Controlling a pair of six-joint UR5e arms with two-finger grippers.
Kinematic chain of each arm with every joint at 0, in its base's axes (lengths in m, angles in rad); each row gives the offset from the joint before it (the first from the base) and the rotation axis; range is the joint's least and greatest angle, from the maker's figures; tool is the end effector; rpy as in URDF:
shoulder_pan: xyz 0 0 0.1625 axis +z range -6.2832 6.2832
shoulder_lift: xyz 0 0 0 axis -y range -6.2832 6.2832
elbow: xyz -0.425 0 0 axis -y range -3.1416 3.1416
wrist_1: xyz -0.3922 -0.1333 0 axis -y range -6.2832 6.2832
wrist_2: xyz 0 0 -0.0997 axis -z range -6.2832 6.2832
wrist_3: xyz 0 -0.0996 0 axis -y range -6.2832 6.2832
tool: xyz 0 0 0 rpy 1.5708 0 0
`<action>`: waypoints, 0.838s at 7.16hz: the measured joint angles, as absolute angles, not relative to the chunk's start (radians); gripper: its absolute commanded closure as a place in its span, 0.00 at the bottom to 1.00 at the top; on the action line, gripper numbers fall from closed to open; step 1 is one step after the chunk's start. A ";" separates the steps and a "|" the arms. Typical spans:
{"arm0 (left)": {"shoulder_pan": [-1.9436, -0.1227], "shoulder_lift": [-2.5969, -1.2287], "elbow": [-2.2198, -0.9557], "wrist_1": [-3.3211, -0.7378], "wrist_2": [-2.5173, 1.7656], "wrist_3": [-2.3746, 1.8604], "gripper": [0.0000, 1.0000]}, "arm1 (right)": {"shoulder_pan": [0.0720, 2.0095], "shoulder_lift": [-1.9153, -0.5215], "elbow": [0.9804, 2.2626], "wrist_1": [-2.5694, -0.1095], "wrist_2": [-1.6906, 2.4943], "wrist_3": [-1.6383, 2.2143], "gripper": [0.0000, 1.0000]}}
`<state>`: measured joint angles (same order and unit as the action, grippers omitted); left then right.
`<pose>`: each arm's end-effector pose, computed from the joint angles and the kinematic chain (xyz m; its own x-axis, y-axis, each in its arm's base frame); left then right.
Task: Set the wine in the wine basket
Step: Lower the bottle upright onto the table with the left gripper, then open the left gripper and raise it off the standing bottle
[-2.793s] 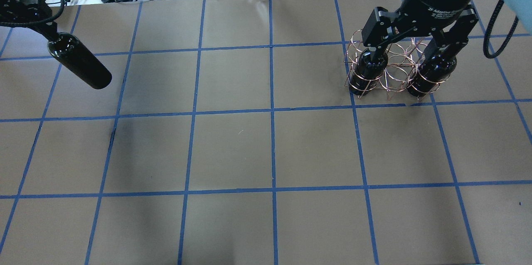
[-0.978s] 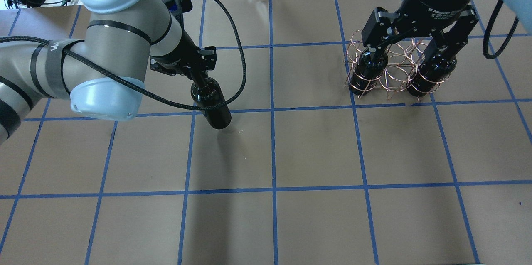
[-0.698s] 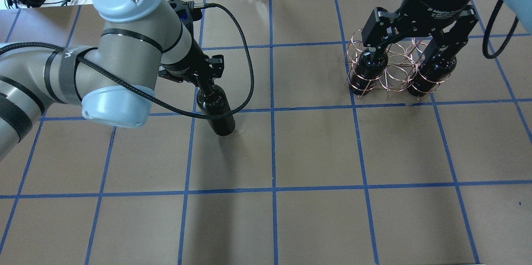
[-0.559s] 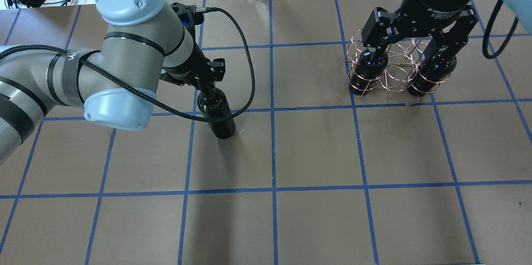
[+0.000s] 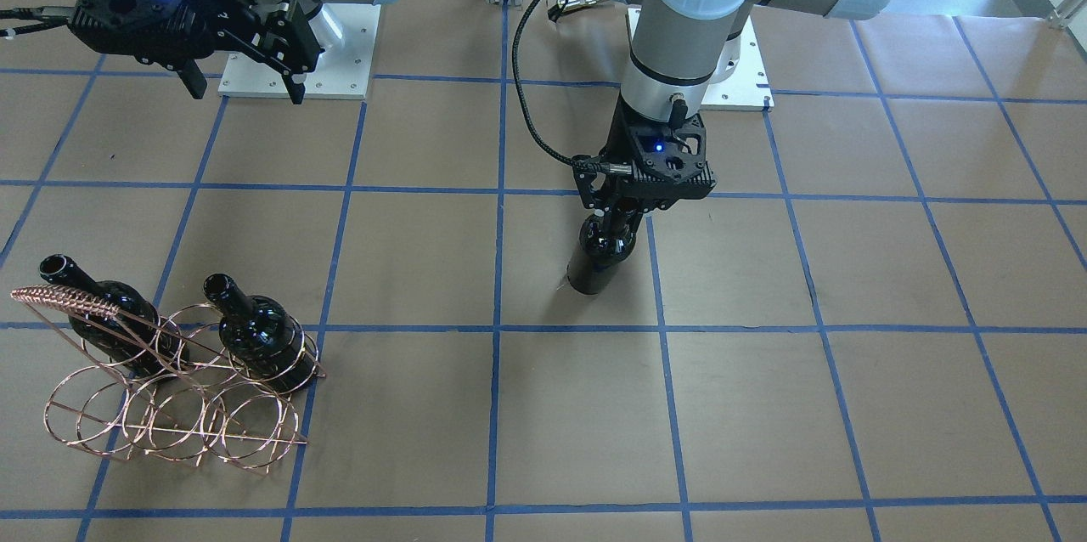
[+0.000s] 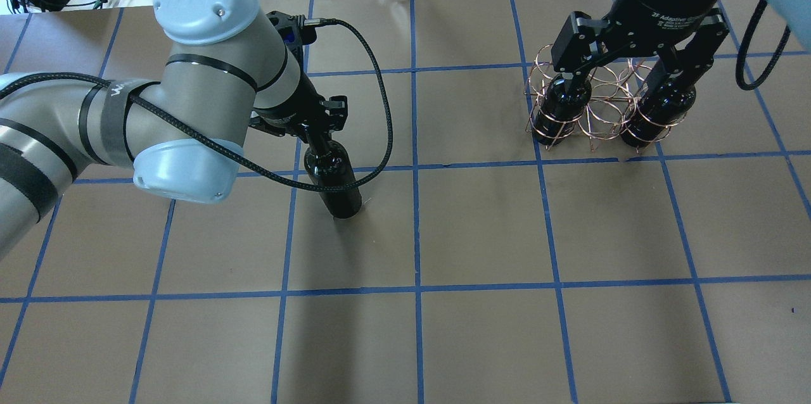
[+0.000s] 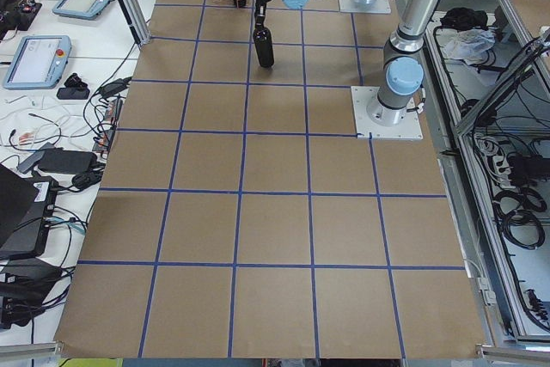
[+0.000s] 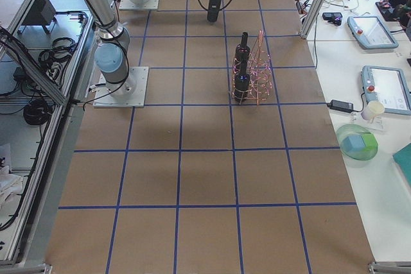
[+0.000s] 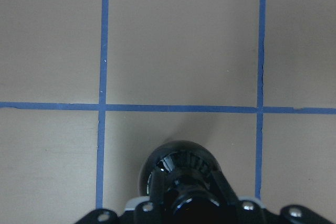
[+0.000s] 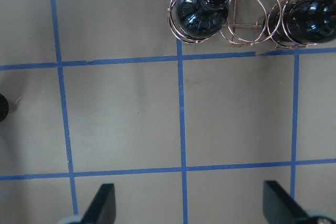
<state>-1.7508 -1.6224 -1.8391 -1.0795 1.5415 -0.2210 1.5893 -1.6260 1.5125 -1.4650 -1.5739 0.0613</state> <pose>-0.2252 -0.4768 0.3825 -0.9973 -0.0331 0.0655 -0.0433 0.9862 -0.1601 0.1416 -0.4642 0.5324 -0.9991 0.0428 0.0026 0.0428 0.9991 -0.0079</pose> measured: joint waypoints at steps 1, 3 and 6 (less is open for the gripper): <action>-1.751 -1.622 -1.839 -1.101 1.539 -0.220 0.55 | 1.589 -1.626 1.512 -1.465 -1.574 0.061 0.00; -1.752 -1.622 -1.838 -1.142 1.537 -0.221 0.23 | 1.590 -1.626 1.513 -1.465 -1.575 0.061 0.00; -1.753 -1.611 -1.818 -1.191 1.532 -0.227 0.00 | 1.591 -1.626 1.513 -1.467 -1.573 0.061 0.00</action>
